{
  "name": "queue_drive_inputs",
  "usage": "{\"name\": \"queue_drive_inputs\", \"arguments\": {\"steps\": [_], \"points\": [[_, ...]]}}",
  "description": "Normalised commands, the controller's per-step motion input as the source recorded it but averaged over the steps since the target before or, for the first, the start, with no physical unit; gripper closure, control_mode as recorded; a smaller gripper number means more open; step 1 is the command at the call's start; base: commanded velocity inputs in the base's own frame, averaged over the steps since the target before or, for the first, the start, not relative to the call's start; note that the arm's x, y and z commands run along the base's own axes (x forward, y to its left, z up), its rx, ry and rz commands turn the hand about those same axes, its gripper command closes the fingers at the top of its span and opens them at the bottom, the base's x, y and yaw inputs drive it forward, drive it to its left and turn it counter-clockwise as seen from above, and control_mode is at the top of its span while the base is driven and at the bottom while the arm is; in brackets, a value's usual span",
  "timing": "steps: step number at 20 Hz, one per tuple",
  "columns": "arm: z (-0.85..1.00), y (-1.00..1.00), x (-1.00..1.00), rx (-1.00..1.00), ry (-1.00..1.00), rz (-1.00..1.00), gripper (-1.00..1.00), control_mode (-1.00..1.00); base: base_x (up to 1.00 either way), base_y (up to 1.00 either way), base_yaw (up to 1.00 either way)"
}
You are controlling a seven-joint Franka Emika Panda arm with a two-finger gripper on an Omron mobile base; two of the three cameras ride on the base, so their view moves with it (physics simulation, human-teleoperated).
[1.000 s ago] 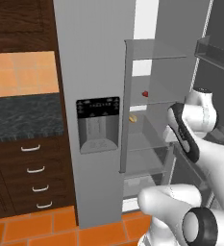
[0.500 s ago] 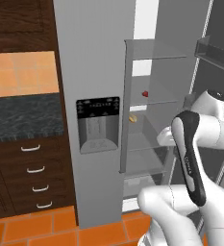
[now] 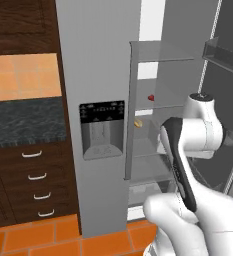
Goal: Take the strawberry from the fridge and place it on top of the pancake, located on the dining counter.
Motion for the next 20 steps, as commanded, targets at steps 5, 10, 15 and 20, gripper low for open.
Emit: {"name": "queue_drive_inputs", "arguments": {"steps": [5, 10, 15, 20], "points": [[-0.29, -0.11, 0.00, -0.07, 0.01, 0.16, -1.00, -1.00, 0.00, 0.00, 0.00], [-0.05, -0.02, -0.01, 0.00, 0.00, 0.06, -1.00, -1.00, 0.00, 0.00, 0.00], [0.00, 0.00, 0.00, 0.00, 0.00, 0.00, -1.00, -1.00, 0.00, 0.00, 0.00], [0.00, 0.00, 0.00, 0.00, 0.00, -0.01, -1.00, 1.00, -0.14, 0.00, -0.14]]}}
